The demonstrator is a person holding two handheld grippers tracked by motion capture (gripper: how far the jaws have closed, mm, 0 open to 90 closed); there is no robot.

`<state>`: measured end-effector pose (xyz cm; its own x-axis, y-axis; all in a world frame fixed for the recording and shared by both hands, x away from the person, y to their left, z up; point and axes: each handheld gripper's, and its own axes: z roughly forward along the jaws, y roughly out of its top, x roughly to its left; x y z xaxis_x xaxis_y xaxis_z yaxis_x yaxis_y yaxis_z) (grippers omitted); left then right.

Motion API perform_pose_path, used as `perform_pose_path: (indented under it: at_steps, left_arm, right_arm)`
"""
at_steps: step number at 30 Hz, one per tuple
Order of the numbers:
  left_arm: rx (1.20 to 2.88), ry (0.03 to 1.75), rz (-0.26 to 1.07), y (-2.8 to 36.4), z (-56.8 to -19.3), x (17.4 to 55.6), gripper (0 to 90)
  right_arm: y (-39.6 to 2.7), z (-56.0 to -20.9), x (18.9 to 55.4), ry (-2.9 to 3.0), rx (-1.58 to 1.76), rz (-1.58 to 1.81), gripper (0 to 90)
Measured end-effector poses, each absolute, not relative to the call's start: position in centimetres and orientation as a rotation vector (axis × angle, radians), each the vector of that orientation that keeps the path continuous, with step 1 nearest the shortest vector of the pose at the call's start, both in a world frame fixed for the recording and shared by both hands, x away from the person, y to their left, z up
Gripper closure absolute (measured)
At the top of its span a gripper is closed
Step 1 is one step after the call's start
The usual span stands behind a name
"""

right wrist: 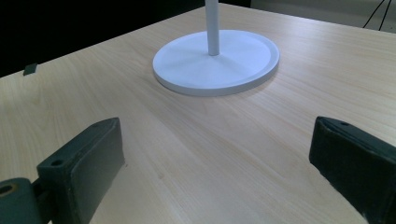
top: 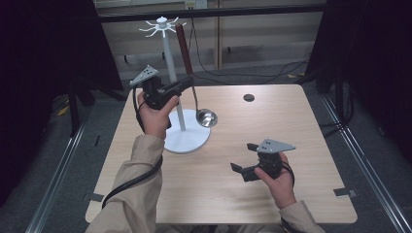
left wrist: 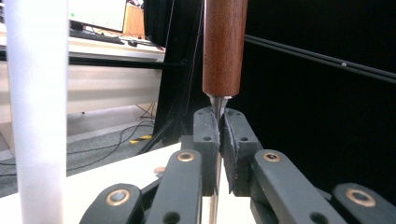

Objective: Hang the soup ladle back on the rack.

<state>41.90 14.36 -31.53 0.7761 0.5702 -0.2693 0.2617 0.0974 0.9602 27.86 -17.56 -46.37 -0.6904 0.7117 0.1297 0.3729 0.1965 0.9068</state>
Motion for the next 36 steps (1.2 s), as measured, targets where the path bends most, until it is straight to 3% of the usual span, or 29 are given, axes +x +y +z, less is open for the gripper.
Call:
perform_pose_path:
  at_steps: [29,36]
  left_arm:
    - [1.467,0.743,0.325,15.8,-32.0,41.8,82.9]
    - [1.453,0.748,0.314,16.2,-32.1,42.2,75.9]
  right_arm:
    - [-17.3,-46.1,27.8,2.159,1.004,1.489,2.7]
    - [-17.3,-46.1,27.8,2.160,0.994,1.494,2.7]
